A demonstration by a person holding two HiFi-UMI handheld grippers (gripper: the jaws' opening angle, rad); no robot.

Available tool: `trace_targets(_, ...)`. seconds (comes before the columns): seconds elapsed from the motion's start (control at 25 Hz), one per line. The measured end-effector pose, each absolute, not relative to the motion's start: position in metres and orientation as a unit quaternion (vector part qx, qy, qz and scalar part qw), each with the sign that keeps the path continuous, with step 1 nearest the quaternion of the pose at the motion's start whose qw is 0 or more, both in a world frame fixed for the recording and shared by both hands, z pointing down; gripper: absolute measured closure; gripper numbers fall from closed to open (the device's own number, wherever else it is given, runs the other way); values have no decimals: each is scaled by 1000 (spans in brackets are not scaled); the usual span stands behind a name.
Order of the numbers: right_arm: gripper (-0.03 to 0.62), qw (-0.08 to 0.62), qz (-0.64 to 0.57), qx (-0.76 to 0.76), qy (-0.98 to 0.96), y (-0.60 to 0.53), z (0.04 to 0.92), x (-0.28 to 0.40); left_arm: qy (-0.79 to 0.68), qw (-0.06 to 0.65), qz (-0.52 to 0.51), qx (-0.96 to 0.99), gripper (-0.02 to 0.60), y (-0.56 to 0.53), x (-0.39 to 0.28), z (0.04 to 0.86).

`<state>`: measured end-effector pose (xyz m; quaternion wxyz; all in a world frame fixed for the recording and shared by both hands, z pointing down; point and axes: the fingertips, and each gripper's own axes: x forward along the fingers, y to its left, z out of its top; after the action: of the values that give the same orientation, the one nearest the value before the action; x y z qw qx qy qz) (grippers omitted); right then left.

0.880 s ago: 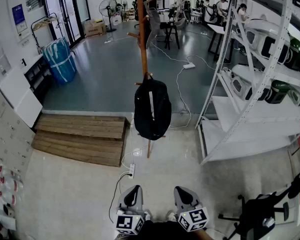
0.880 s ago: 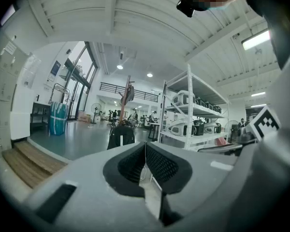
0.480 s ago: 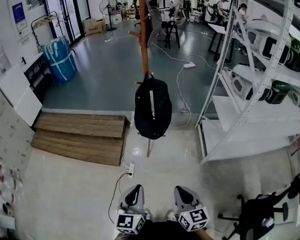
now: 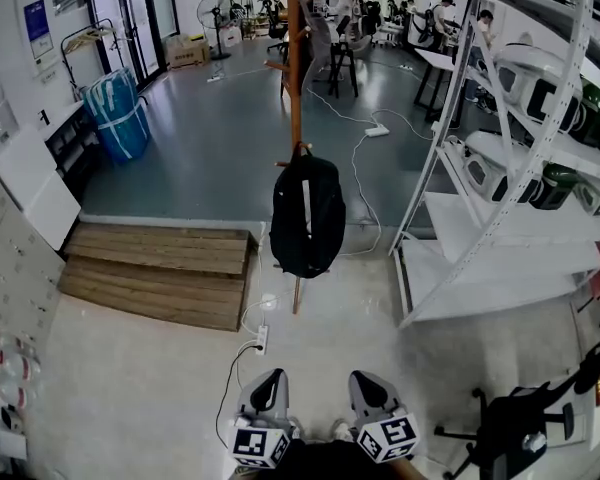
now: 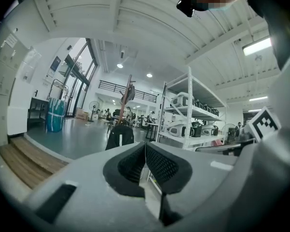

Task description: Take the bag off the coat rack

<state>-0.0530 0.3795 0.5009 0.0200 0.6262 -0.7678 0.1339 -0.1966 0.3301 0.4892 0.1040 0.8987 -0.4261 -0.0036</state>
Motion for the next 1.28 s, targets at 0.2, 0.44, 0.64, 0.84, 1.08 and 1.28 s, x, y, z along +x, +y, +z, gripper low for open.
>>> trace_targets(0.2,582,22,130,634,-762,374,500,-72,-427,91,-11,899,563,323,-224,488)
trace_targets(0.44,582,20,124,644,-755,366,501,-95,-414,94,-17,905,563,320,-246,484)
trace_targets(0.64,582,24,123,647,-752,357,506,-108,-409,92,-14,908,563,314,-260,495)
trace_targets(0.84,582,24,127,646,-752,345,511,-110,-412,107,-11,905,563,302,-262,498)
trace_targets(1.08,582,19,129,640,-757,316,516,-93,-418,101,-10,903,563,278,-246,504)
trace_targets(1.28,582,16,130,630,-765,282,519,-68,-430,93,1,898,563,248,-225,506)
